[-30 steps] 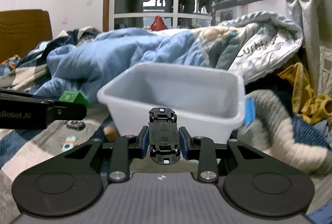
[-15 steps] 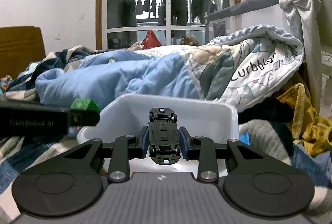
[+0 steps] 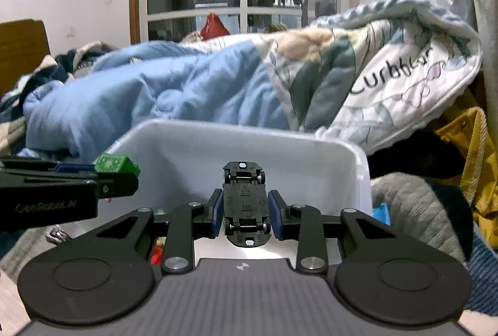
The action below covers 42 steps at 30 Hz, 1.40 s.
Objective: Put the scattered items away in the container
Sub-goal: 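Carry both toys over the white box and open both grippers, then move both grippers back toward the remaining toys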
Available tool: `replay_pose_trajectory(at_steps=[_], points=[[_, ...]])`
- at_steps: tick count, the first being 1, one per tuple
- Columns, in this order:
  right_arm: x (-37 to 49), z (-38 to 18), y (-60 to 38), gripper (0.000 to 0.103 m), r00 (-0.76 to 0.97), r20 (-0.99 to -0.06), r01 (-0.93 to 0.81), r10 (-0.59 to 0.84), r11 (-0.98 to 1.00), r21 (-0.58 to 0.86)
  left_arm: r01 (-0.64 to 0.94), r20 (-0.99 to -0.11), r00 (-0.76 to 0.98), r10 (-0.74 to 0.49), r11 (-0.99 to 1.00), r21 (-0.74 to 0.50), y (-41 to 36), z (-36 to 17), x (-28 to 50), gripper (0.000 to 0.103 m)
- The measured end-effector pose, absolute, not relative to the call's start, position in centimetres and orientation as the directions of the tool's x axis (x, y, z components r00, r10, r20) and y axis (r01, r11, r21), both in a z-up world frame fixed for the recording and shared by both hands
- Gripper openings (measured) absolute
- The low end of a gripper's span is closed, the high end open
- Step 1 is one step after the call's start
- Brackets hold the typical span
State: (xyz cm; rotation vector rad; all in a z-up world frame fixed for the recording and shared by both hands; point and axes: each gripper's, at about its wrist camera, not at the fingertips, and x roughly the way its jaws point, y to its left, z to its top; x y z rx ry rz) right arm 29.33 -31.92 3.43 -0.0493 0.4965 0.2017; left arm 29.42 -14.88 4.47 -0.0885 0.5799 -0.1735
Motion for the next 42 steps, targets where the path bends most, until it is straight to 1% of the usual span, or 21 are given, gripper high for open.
replay_pose_trajectory(at_steps=[1, 2, 3, 4, 5, 9, 11, 14, 15, 16, 17, 21, 25, 28, 31, 33, 36, 40, 42], points=[[29.5, 3.2, -31.9, 0.041, 0.858, -0.482, -0.199, 0.176, 0.980, 0.004, 0.137, -0.541, 0.819, -0.189, 0.981, -0.136, -14.9, 4.3, 29.6, 0.041], [29.5, 3.1, -31.9, 0.048, 0.858, -0.485, -0.194, 0.171, 0.981, 0.003, 0.138, -0.543, 0.818, -0.189, 0.981, -0.134, -14.9, 4.2, 29.6, 0.046], [29.5, 3.0, -31.9, 0.060, 0.858, -0.485, -0.191, 0.168, 0.981, 0.001, 0.140, -0.542, 0.819, -0.188, 0.982, -0.128, -15.0, 4.1, 29.6, 0.050], [29.4, 2.9, -31.9, 0.066, 0.860, -0.481, -0.193, 0.167, 0.981, -0.004, 0.139, -0.542, 0.820, -0.182, 0.983, -0.119, -15.1, 4.0, 29.7, 0.055], [29.4, 2.9, -31.9, 0.066, 0.862, -0.480, -0.191, 0.162, 0.982, -0.013, 0.138, -0.543, 0.821, -0.175, 0.985, -0.108, -15.1, 4.0, 29.6, 0.060], [29.2, 3.0, -31.9, 0.066, 0.861, -0.484, -0.187, 0.154, 0.982, -0.020, 0.130, -0.543, 0.823, -0.168, 0.986, -0.108, -14.8, 4.1, 29.1, 0.065], [28.9, 3.2, -31.8, 0.066, 0.865, -0.479, -0.184, 0.150, 0.983, -0.024, 0.128, -0.543, 0.824, -0.162, 0.987, -0.099, -14.6, 4.3, 28.8, 0.071], [27.9, 3.7, -31.3, 0.069, 0.875, -0.462, -0.186, 0.146, 0.982, -0.043, 0.125, -0.530, 0.836, -0.143, 0.990, -0.069, -14.2, 4.9, 27.3, 0.072], [27.4, 3.9, -31.1, 0.072, 0.878, -0.455, -0.191, 0.148, 0.980, -0.051, 0.122, -0.525, 0.840, -0.138, 0.990, -0.066, -14.0, 5.2, 26.8, 0.073], [26.9, 4.1, -31.0, 0.073, 0.882, -0.447, -0.197, 0.151, 0.978, -0.060, 0.120, -0.521, 0.842, -0.138, 0.990, -0.069, -13.6, 5.4, 26.3, 0.075], [26.5, 4.3, -30.7, 0.074, 0.885, -0.440, -0.205, 0.154, 0.976, -0.071, 0.121, -0.517, 0.844, -0.141, 0.990, -0.073, -13.2, 5.6, 25.6, 0.076], [24.5, 5.1, -29.5, 0.074, 0.890, -0.423, -0.239, 0.173, 0.965, -0.110, 0.099, -0.507, 0.853, -0.122, 0.992, -0.072, -10.9, 6.0, 23.2, 0.076], [22.3, 5.4, -28.1, 0.074, 0.897, -0.398, -0.263, 0.189, 0.955, -0.139, 0.067, -0.514, 0.852, -0.098, 0.995, -0.078, -8.0, 5.4, 20.6, 0.076], [21.0, 5.2, -26.8, 0.074, 0.891, -0.395, -0.296, 0.222, 0.945, -0.137, 0.030, -0.531, 0.844, -0.076, 0.995, -0.095, -5.5, 4.1, 18.7, 0.076], [19.8, 4.3, -25.4, 0.074, 0.882, -0.394, -0.336, 0.258, 0.931, -0.145, -0.007, -0.569, 0.821, -0.049, 0.996, -0.094, -3.4, 2.1, 17.3, 0.076], [19.2, 3.4, -24.3, 0.074, 0.875, -0.402, -0.358, 0.268, 0.919, -0.167, -0.031, -0.592, 0.805, -0.037, 0.994, -0.104, -2.0, 0.6, 16.4, 0.076], [18.5, 1.8, -23.0, 0.074, 0.852, -0.413, -0.414, 0.323, 0.898, -0.152, -0.065, -0.620, 0.784, -0.022, 0.991, -0.118, -0.5, -1.5, 15.2, 0.076], [17.8, -0.7, -21.2, 0.074, 0.810, -0.460, -0.474, 0.365, 0.869, -0.145, -0.093, -0.658, 0.753, -0.023, 0.986, -0.140, 0.7, -3.8, 14.5, 0.076], [17.6, -1.9, -20.5, 0.074, 0.793, -0.483, -0.492, 0.373, 0.859, -0.145, -0.093, -0.665, 0.745, -0.042, 0.982, -0.166, 0.8, -4.5, 14.9, 0.076]])
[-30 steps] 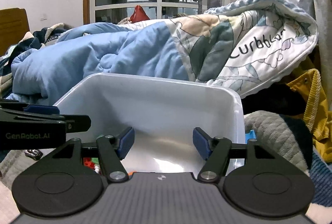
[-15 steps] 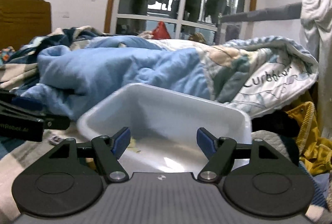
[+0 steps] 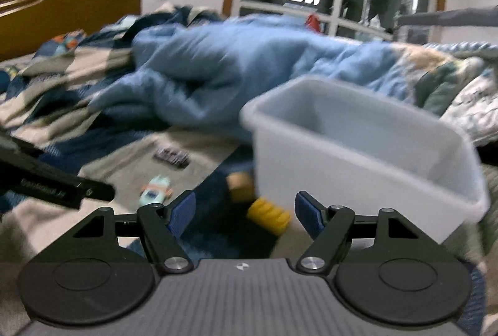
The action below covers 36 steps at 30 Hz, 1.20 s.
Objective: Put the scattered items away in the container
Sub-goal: 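Move both grippers back toward the remaining toys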
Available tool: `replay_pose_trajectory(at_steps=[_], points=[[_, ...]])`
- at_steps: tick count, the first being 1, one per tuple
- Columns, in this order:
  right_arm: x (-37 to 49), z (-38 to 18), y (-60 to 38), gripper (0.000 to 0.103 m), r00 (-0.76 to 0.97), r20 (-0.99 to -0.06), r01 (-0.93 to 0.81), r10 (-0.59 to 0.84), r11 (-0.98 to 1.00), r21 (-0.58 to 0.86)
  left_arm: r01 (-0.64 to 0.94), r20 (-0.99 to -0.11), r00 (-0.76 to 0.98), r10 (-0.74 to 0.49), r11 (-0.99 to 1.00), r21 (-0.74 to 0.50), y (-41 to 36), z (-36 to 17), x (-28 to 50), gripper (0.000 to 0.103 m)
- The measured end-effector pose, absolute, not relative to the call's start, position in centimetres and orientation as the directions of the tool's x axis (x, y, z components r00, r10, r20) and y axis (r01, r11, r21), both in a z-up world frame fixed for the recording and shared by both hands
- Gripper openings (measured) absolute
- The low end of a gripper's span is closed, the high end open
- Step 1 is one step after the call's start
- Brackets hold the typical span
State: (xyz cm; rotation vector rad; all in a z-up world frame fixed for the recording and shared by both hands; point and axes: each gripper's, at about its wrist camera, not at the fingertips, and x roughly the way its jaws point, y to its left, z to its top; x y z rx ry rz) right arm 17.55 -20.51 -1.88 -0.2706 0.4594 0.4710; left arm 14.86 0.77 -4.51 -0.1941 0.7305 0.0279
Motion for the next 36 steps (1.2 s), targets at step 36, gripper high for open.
replay_pose_trajectory(at_steps=[36], points=[[23.3, -8.5, -17.3, 0.073, 0.744, -0.599, -0.452, 0.297, 0.883, -0.125, -0.033, -0.689, 0.718, -0.095, 0.985, -0.170, 1.0, -8.7, 20.9, 0.048]])
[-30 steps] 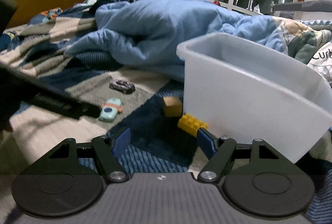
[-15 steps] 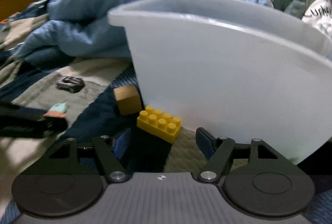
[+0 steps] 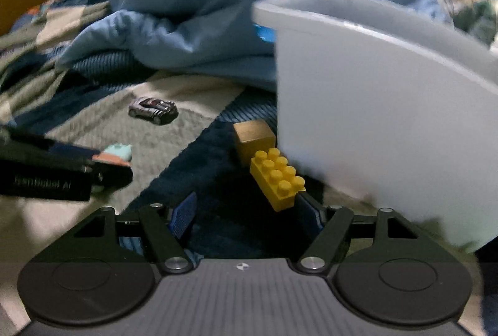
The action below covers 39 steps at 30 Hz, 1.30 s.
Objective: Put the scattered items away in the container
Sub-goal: 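Move both grippers back toward the remaining toys, then grasp the mint-blue figure with the left gripper while the right grasps the yellow Lego brick, then carry both toys over the white box and open both grippers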
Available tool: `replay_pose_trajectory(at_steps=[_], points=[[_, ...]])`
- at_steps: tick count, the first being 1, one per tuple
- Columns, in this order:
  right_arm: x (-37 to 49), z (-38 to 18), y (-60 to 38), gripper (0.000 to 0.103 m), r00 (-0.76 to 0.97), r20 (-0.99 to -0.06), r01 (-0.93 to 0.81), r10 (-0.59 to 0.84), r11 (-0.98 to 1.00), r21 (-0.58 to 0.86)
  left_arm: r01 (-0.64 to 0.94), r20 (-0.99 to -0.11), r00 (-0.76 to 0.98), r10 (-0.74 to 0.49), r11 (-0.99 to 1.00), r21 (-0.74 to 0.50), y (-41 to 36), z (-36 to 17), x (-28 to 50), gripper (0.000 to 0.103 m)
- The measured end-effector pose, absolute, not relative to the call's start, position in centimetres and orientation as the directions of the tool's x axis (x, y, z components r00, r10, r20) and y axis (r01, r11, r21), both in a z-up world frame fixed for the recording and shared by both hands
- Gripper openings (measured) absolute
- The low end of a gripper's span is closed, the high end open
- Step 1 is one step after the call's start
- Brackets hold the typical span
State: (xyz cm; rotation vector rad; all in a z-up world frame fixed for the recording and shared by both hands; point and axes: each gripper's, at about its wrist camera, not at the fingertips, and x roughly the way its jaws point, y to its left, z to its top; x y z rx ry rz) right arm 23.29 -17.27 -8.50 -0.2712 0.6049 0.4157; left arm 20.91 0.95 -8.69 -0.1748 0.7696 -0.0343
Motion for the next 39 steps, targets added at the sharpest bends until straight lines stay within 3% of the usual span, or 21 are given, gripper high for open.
replay_pose_trajectory(at_steps=[5, 7, 11, 17, 21, 30, 39], points=[[24.1, -8.4, -17.6, 0.074, 0.765, -0.592, -0.419, 0.254, 0.894, -0.158, -0.033, -0.689, 0.719, -0.094, 0.985, -0.168, 1.2, -8.7, 20.7, 0.048], [24.8, -8.7, -17.7, 0.082, 0.767, -0.594, -0.413, 0.242, 0.895, -0.169, -0.035, -0.689, 0.719, -0.094, 0.985, -0.170, 1.2, -8.7, 20.7, 0.048], [26.5, -8.9, -18.3, 0.081, 0.744, -0.613, -0.431, 0.267, 0.892, -0.135, -0.035, -0.690, 0.718, -0.089, 0.986, -0.163, 1.1, -8.8, 20.7, 0.048], [26.4, -8.7, -18.1, 0.058, 0.690, -0.648, -0.476, 0.323, 0.877, -0.070, -0.038, -0.692, 0.717, -0.087, 0.986, -0.164, 1.1, -8.8, 20.7, 0.048], [24.5, -8.9, -17.0, 0.028, 0.715, -0.631, -0.486, 0.301, 0.863, -0.140, -0.040, -0.689, 0.720, -0.080, 0.987, -0.156, 0.8, -8.6, 20.5, 0.047], [21.3, -7.3, -17.9, 0.028, 0.791, -0.552, -0.413, 0.263, 0.896, -0.163, 0.023, -0.668, 0.737, -0.097, 0.993, -0.119, -0.1, -7.4, 18.5, 0.046], [18.2, -4.3, -20.8, 0.028, 0.824, -0.512, -0.356, 0.242, 0.925, -0.135, 0.088, -0.584, 0.801, -0.131, 0.991, -0.101, -3.5, -2.4, 15.4, 0.046]])
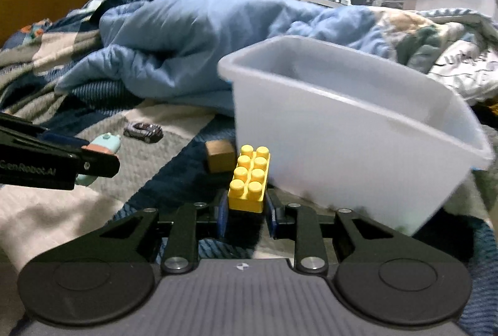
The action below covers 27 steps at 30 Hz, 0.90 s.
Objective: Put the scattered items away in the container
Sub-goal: 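Carry both toys over the white box and open both grippers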
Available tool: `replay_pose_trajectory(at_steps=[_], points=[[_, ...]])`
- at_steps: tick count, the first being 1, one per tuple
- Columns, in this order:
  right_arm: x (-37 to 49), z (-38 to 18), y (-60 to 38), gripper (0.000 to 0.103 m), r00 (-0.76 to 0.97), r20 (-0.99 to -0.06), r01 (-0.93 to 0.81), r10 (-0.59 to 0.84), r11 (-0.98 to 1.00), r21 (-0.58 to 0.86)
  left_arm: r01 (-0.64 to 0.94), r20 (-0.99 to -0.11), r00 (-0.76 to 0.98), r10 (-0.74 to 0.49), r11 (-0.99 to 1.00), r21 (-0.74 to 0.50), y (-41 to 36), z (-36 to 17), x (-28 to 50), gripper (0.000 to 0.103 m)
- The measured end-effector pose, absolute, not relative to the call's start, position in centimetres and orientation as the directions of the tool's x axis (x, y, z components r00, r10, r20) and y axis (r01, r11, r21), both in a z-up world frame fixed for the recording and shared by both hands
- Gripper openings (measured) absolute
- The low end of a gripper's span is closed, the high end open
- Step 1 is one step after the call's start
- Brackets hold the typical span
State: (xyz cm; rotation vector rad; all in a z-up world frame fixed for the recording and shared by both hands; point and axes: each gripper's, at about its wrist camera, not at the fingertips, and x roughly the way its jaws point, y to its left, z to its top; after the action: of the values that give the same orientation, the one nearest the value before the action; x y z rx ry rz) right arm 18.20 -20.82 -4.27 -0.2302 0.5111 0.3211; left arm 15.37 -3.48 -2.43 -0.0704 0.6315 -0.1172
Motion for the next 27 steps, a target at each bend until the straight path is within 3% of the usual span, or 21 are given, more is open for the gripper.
replay_pose_trajectory(at_steps=[15, 27], points=[[16.0, 2.8, -26.7, 0.028, 0.907, -0.375, -0.260, 0.193, 0.956, -0.137, 0.190, -0.407, 0.891, -0.201, 0.979, -0.068, -10.9, 7.3, 15.1, 0.046], [19.8, 4.2, -30.4, 0.028, 0.924, -0.342, -0.218, 0.171, 0.970, -0.104, 0.192, -0.444, 0.875, -0.195, 0.980, -0.053, -14.7, 7.3, 21.1, 0.046]])
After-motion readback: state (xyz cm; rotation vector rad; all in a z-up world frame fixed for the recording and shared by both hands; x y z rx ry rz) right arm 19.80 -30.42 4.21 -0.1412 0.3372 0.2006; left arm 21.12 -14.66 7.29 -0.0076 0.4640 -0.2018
